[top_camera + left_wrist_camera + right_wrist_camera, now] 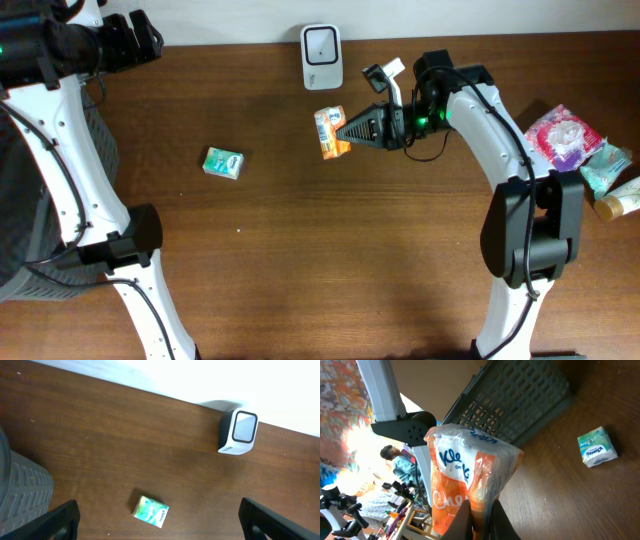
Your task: Scan the item barcode
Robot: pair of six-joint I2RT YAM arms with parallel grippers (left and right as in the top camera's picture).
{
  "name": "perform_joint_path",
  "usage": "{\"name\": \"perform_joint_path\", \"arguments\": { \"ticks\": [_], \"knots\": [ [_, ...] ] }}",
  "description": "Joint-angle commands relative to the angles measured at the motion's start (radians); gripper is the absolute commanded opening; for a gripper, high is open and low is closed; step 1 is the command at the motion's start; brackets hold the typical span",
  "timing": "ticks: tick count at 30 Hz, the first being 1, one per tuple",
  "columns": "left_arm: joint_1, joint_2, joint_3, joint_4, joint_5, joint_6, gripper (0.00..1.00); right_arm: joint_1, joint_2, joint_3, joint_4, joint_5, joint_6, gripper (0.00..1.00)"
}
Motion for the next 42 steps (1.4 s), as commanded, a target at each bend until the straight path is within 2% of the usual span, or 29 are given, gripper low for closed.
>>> {"name": "perform_joint_path", "arguments": {
  "ticks": [1,3,4,6,7,9,11,12,14,16,18,22,24,28,31,34,35,38,39,40,41,42],
  "knots": [
    [0.003,-0.003,-0.002,0.0,0.0,0.012,0.99,-0.002,-0.005,-0.002,0.007,0.002,0.009,0.04],
    [0.003,-0.003,-0.002,0.0,0.0,0.012,0.99,-0.002,-0.005,-0.002,0.019,0.005,0.03,0.04],
    [0.003,-0.003,-0.002,0.0,0.0,0.012,0.99,-0.002,-0.005,-0.002,0.06,0.034,0.096,0.04],
    [0.003,-0.003,-0.002,0.0,0.0,0.012,0.99,-0.001,-0.005,-0.002,0.368,0.304,0.603,0.04],
    [0.003,-0.003,-0.002,0.0,0.0,0.012,0.99,-0.002,-0.005,-0.002,0.459,0.433,0.78,0.04],
    [0.003,-0.003,-0.002,0.0,0.0,0.012,0.99,-0.001,-0.005,-0.002,0.496,0.751,0.934,0.04],
    [0.003,-0.003,-0.002,0.0,0.0,0.012,0.99,0.007,-0.005,-0.002,0.384,1.093,0.94,0.04],
    [0.003,-0.003,-0.002,0.0,0.0,0.012,0.99,0.026,-0.005,-0.002,0.297,1.281,0.853,0.04],
    [0.003,-0.003,-0.002,0.0,0.0,0.012,0.99,0.066,-0.005,-0.002,0.181,1.579,0.823,0.04],
    [0.003,-0.003,-0.002,0.0,0.0,0.012,0.99,0.116,-0.005,-0.002,0.11,1.787,0.823,0.04],
    [0.003,-0.003,-0.002,0.0,0.0,0.012,0.99,0.179,-0.005,-0.004,0.069,1.862,0.824,0.04],
    [0.003,-0.003,-0.002,0.0,0.0,0.012,0.99,0.229,0.047,-0.009,0.058,1.886,0.824,0.04],
    [0.003,-0.003,-0.002,0.0,0.0,0.012,0.99,0.229,0.073,-0.009,0.058,1.8,0.827,0.04],
    [0.003,-0.003,-0.002,0.0,0.0,0.012,0.99,0.229,0.074,-0.009,0.054,1.764,0.827,0.04],
    [0.003,-0.003,-0.002,0.0,0.0,0.012,0.99,0.228,0.074,-0.009,0.09,1.612,0.827,0.04],
    [0.003,-0.003,-0.002,0.0,0.0,0.012,0.99,0.196,0.074,-0.005,0.179,1.266,0.814,0.04],
    [0.003,-0.003,-0.002,0.0,0.0,0.012,0.99,0.138,0.074,-0.005,0.237,0.995,0.807,0.04],
    [0.003,-0.003,-0.002,0.0,0.0,0.012,0.99,0.0,0.074,-0.005,0.347,0.475,0.781,0.04],
    [0.003,-0.003,-0.002,0.0,0.0,0.012,0.99,-0.07,0.074,-0.005,0.412,0.239,0.781,0.04],
    [0.003,-0.003,-0.002,0.0,0.0,0.012,0.99,-0.096,0.074,-0.005,0.431,0.144,0.761,0.04],
    [0.003,-0.003,-0.002,0.0,0.0,0.012,0.99,-0.112,0.074,-0.005,0.435,-0.006,0.679,0.04],
    [0.003,-0.003,-0.002,0.0,0.0,0.012,0.99,-0.107,0.074,-0.005,0.43,-0.017,0.673,0.04]
  ]
}}
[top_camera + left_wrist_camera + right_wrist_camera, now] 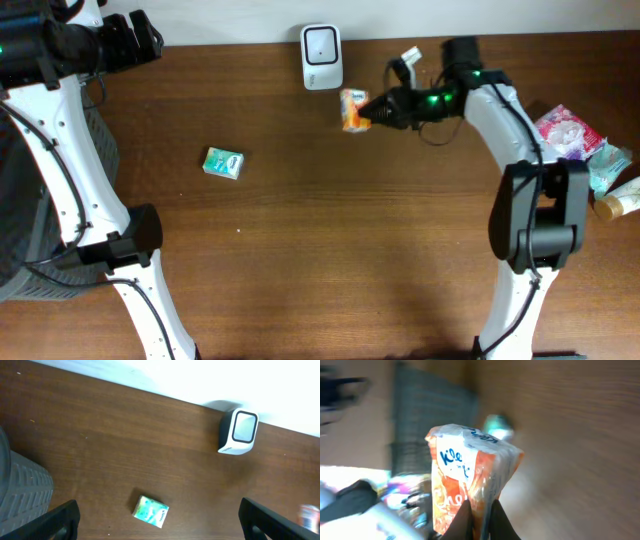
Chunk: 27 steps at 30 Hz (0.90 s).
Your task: Scan the item barcode
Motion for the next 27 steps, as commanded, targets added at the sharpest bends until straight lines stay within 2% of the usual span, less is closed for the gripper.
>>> {"name": "perform_joint_path", "arguments": {
  "ticks": [1,8,13,17,20,25,27],
  "knots": [
    [0.003,-0.003,-0.002,0.0,0.0,0.012,0.99,0.014,-0.002,0.008,-0.002,-0.248,-0.078,0.04],
    [0.003,-0.003,-0.002,0.0,0.0,0.012,0.99,0.156,-0.002,0.009,0.023,-0.248,-0.081,0.04],
    [0.003,-0.003,-0.002,0.0,0.0,0.012,0.99,0.13,-0.002,0.009,0.029,-0.248,-0.082,0.04],
    [0.003,-0.003,-0.002,0.0,0.0,0.012,0.99,0.092,-0.002,0.009,0.153,-0.248,-0.079,0.04],
    [0.003,-0.003,-0.002,0.0,0.0,0.012,0.99,0.087,-0.002,0.008,0.147,-0.248,0.027,0.04],
    [0.003,-0.003,-0.002,0.0,0.0,0.012,0.99,0.119,-0.002,0.008,0.127,-0.247,0.013,0.04],
    [0.003,-0.003,-0.002,0.0,0.0,0.012,0.99,0.12,-0.002,0.008,0.103,-0.117,0.014,0.04]
  ]
}}
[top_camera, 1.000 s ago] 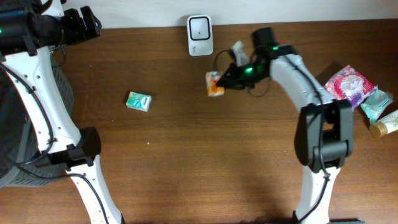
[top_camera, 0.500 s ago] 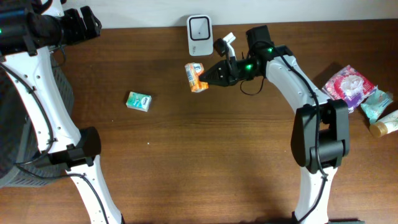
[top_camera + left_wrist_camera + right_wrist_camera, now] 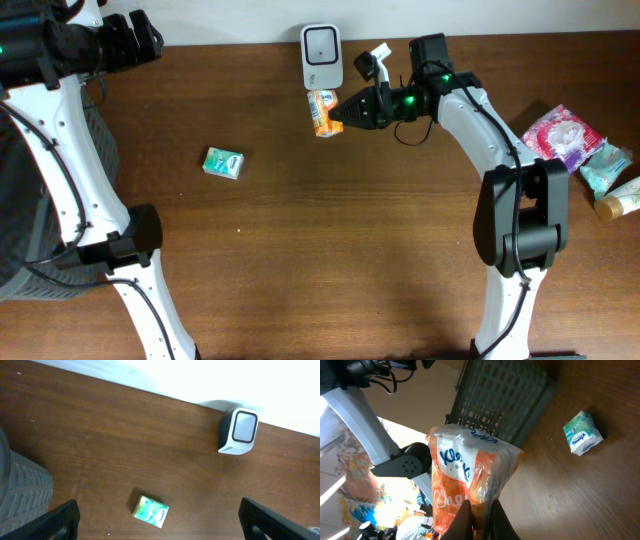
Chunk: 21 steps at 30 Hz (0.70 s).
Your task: Scan the item barcode
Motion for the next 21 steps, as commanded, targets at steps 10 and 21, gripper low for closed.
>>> {"name": "perform_joint_path", "arguments": {
  "ticks": [10,21],
  "knots": [
    [0.003,-0.003,-0.002,0.0,0.0,0.012,0.99,0.256,-0.002,0.009,-0.283,1.658,0.054,0.04],
    [0.003,-0.003,-0.002,0.0,0.0,0.012,0.99,0.27,0.003,0.043,0.543,1.787,-0.505,0.04]
  ]
}}
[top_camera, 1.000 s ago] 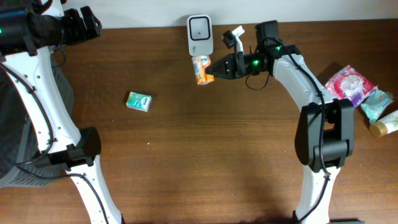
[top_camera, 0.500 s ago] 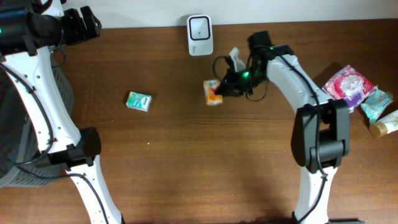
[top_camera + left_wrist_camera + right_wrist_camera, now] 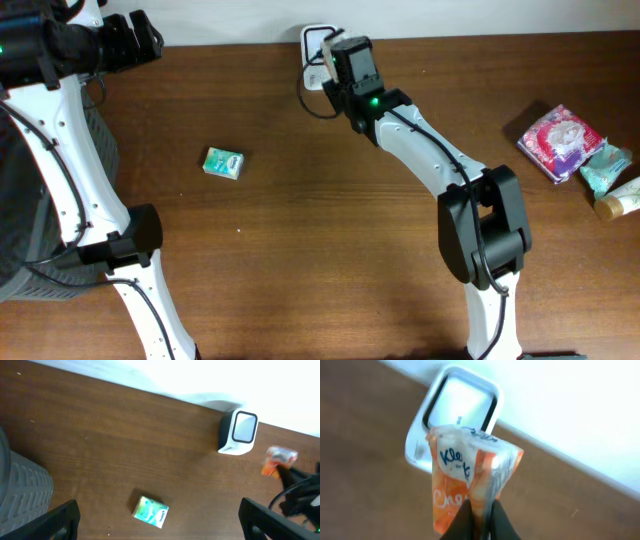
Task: Scan the item barcode
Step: 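Hold the orange pack over the scanner window, then carry the orange pack right and release it with the others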
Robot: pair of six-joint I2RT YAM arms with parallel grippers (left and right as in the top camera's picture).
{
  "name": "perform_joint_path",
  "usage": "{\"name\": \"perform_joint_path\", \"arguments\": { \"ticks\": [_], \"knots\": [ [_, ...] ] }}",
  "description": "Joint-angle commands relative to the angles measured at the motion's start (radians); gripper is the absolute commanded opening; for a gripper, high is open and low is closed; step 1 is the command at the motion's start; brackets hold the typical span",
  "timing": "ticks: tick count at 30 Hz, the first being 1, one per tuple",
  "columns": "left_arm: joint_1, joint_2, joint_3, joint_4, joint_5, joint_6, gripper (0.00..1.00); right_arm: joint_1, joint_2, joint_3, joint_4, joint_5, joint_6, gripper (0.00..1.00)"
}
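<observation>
The white barcode scanner [image 3: 455,415] with its dark-framed window stands at the table's back edge, also seen as the scanner [image 3: 239,432]. My right gripper [image 3: 479,506] is shut on an orange Kleenex tissue pack [image 3: 462,477] and holds it right in front of the scanner window. From the left wrist, the orange pack [image 3: 276,460] shows just right of the scanner. In the overhead view the right arm [image 3: 420,130] hides the pack and part of the scanner [image 3: 312,40]. My left gripper [image 3: 160,530] is open, high above the table's left.
A green tissue pack [image 3: 223,162] lies on the table's left half. A grey basket [image 3: 20,490] stands off the left edge. A pink package [image 3: 558,138] and other items sit at the far right edge.
My right wrist has moved left and turned, so the orange pack now faces the scanner window instead of hanging just below it. The pack has come into the left wrist view. The left arm is unchanged.
My right gripper held the orange pack above mid-table, right of the scanner. Then it was nearer the back edge, then just below the scanner. Now the pack is held up against the scanner window. The left gripper stayed open and still.
</observation>
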Motion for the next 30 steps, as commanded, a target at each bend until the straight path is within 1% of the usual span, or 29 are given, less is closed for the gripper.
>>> {"name": "perform_joint_path", "arguments": {
  "ticks": [1,3,4,5,6,7,9,11,12,16,18,19,20,21,22,24,26,27,28,29,30],
  "knots": [
    [0.003,-0.003,-0.002,0.0,0.0,0.012,0.99,0.003,0.005,0.036,0.164,0.016,-0.233,0.04],
    [0.003,-0.003,-0.002,0.0,0.0,0.012,0.99,0.003,0.069,0.036,0.353,0.015,-0.502,0.04],
    [0.003,-0.003,-0.002,0.0,0.0,0.012,0.99,0.002,0.108,0.036,0.418,-0.005,-0.566,0.04],
    [0.003,-0.003,-0.002,0.0,0.0,0.012,0.99,-0.002,0.134,0.037,0.459,-0.036,-0.595,0.04],
    [0.003,-0.003,-0.002,0.0,0.0,0.012,0.99,-0.003,0.166,0.051,0.501,-0.038,-0.597,0.04],
    [0.003,-0.003,-0.002,0.0,0.0,0.012,0.99,-0.004,0.192,0.084,0.505,-0.039,-0.589,0.04],
    [0.003,-0.003,-0.002,0.0,0.0,0.012,0.99,-0.016,0.219,0.17,0.455,-0.091,-0.562,0.04],
    [0.003,-0.003,-0.002,0.0,0.0,0.012,0.99,-0.046,0.246,0.242,0.349,-0.111,-0.497,0.04],
    [0.003,-0.003,-0.002,0.0,0.0,0.012,0.99,-0.059,0.253,0.244,0.313,-0.12,-0.478,0.04],
    [0.003,-0.003,-0.002,0.0,0.0,0.012,0.99,-0.066,0.254,0.266,0.212,-0.097,-0.476,0.04],
    [0.003,-0.003,-0.002,0.0,0.0,0.012,0.99,-0.065,0.254,0.308,0.166,-0.098,-0.401,0.04],
    [0.003,-0.003,-0.002,0.0,0.0,0.012,0.99,-0.062,0.254,0.331,0.133,-0.114,-0.413,0.04],
    [0.003,-0.003,-0.002,0.0,0.0,0.012,0.99,-0.051,0.254,0.346,0.099,-0.11,-0.483,0.04],
    [0.003,-0.003,-0.002,0.0,0.0,0.012,0.99,-0.034,0.254,0.348,0.069,-0.091,-0.584,0.04],
    [0.003,-0.003,-0.002,0.0,0.0,0.012,0.99,-0.016,0.254,0.348,0.05,-0.043,-0.624,0.04],
    [0.003,-0.003,-0.002,0.0,0.0,0.012,0.99,-0.012,0.245,0.349,0.058,-0.006,-0.467,0.04],
    [0.003,-0.003,-0.002,0.0,0.0,0.012,0.99,-0.05,0.197,0.351,0.054,-0.006,-0.329,0.04],
    [0.003,-0.003,-0.002,0.0,0.0,0.012,0.99,-0.074,0.171,0.353,0.045,-0.006,-0.238,0.04],
    [0.003,-0.003,-0.002,0.0,0.0,0.012,0.99,-0.111,0.139,0.355,0.022,-0.006,-0.109,0.04],
    [0.003,-0.003,-0.002,0.0,0.0,0.012,0.99,-0.202,0.083,0.355,-0.05,-0.006,0.148,0.04],
    [0.003,-0.003,-0.002,0.0,0.0,0.012,0.99,-0.262,0.058,0.355,-0.115,-0.006,0.259,0.04]
  ]
}}
